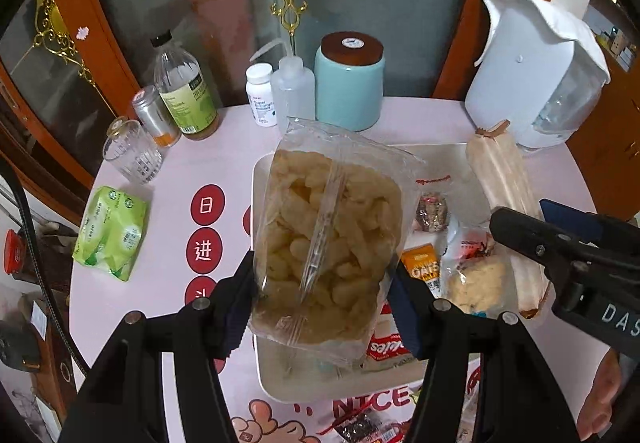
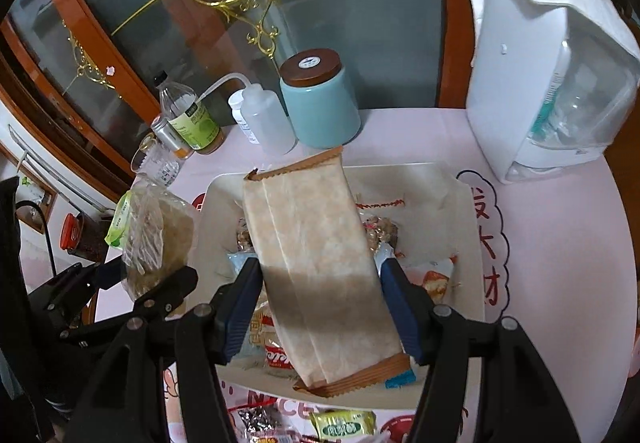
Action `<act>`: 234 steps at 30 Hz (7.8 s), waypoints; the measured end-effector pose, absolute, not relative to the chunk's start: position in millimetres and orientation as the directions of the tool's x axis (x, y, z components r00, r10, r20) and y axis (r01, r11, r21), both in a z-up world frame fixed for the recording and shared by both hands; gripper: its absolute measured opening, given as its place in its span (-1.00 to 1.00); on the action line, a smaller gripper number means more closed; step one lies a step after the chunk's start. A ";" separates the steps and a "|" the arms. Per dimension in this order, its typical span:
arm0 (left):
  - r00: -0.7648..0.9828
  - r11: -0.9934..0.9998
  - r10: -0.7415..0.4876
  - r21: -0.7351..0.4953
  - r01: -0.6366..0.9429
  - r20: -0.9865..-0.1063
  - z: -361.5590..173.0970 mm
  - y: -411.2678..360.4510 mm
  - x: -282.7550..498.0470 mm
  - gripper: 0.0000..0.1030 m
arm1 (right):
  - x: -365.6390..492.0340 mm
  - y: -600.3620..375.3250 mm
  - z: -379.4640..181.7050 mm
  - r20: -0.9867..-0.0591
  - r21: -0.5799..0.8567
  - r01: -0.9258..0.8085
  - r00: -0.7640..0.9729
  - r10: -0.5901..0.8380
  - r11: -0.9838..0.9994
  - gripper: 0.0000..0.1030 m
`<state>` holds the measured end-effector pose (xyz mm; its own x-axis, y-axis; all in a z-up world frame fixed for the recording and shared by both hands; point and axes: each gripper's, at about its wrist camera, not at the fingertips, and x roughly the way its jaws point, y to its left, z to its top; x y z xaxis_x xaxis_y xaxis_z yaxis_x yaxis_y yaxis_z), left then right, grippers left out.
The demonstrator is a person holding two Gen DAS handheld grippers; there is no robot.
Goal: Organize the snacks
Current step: 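Carry both bags into the white tray and open both grippers, then withdraw both grippers from the tray toward the snacks on the table, then grasp the clear bread bag with the right gripper while the left grasps the brown wafer, then carry both packs into the white tray and open both grippers, then withdraw both grippers from the tray back over the last two snacks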
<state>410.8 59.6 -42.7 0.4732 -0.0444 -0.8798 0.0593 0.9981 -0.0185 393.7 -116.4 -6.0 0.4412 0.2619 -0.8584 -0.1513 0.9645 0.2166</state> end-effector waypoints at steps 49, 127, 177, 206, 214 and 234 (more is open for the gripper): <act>0.459 0.997 -0.051 -0.016 0.080 -0.887 -1.6 25.9 260.3 0.68 | 236.3 -183.7 32.9 -0.765 0.073 -0.218 0.614 0.196 0.973 0.20; 0.196 0.993 -0.045 -0.023 0.113 -0.980 -216.3 -43.8 204.1 0.57 | 155.4 -223.1 -172.9 -0.923 0.059 -0.252 0.354 0.149 0.966 0.55; 0.467 0.992 -0.104 -0.057 0.113 -0.878 -33.8 34.3 251.4 -0.24 | 235.4 -160.7 12.2 -0.759 0.034 -0.283 0.617 0.209 0.959 0.44; 0.561 0.999 -0.023 -0.036 -0.011 -0.828 -26.1 55.0 333.8 0.88 | 328.8 -142.1 -8.1 -0.814 0.029 -0.146 0.571 0.108 0.989 0.76; 0.653 0.990 -0.078 -0.137 -0.040 -0.753 2.9 59.2 309.3 0.88 | 309.0 -153.3 8.8 -0.796 0.094 -0.143 0.583 0.160 0.985 0.75; 0.660 0.999 -0.030 0.004 0.050 -0.750 11.1 26.0 231.9 0.88 | 227.4 -164.5 1.2 -0.812 0.093 -0.177 0.556 0.178 0.980 0.76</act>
<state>231.9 26.0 11.1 0.6604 -0.0300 -0.7503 0.0503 0.9987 0.0044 227.4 -164.5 1.2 0.5561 0.1775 -0.8120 -0.1766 0.9799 0.0933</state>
